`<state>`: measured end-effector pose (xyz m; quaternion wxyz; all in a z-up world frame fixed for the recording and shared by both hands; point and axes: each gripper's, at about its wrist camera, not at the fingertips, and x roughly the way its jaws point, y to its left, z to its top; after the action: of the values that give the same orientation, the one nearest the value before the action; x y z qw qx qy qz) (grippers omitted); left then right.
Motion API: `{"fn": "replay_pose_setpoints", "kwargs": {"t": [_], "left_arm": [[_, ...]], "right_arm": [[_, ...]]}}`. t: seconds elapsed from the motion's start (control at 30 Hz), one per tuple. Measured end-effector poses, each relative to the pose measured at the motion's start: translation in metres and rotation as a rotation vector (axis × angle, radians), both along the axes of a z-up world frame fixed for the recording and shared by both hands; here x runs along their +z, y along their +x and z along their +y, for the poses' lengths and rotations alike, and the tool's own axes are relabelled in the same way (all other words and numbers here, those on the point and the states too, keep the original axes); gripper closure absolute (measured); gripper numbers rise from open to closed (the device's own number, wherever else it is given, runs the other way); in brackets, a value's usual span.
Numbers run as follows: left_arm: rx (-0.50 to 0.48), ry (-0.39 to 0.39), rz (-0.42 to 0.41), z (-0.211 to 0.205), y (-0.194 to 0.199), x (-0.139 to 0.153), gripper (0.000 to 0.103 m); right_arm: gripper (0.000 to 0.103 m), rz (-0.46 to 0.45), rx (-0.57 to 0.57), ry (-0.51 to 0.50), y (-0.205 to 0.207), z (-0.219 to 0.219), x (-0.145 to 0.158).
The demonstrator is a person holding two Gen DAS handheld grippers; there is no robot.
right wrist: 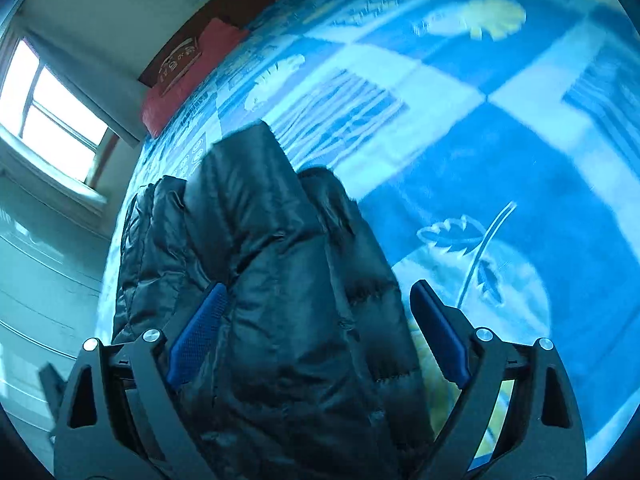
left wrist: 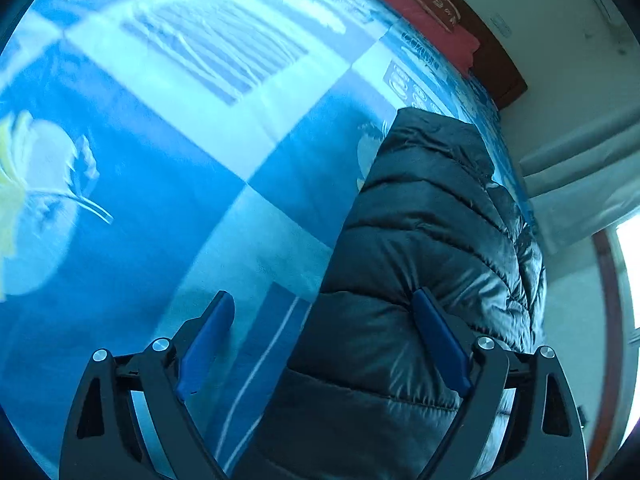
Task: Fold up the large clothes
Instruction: 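Lift the bundle end with both tools and roll it over onto itself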
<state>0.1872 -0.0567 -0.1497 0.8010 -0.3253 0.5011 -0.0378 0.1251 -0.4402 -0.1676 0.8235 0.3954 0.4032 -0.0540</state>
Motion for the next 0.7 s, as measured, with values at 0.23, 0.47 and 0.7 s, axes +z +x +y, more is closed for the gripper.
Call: {"fn": "replay_pose_setpoints", "kwargs": {"t": [0.23,0.47,0.7], "left_arm": [[-0.032,-0.107,0.005,-0.001,0.009,-0.016,0.004],[-0.199,-0.238,0.006,-0.019,0.018,-0.018,0.024],[-0.248,-0.265,-0.018,-0.018,0.027,-0.014,0.033]], "right_arm": [[0.004,-0.042,0.073,0.121,0.006,-0.001,-0.015],[0.026,-0.064,0.111,0.162,0.005,0.007,-0.016],[0.057,-0.120,0.118,0.232,-0.006,0.012,-0.010]]}}
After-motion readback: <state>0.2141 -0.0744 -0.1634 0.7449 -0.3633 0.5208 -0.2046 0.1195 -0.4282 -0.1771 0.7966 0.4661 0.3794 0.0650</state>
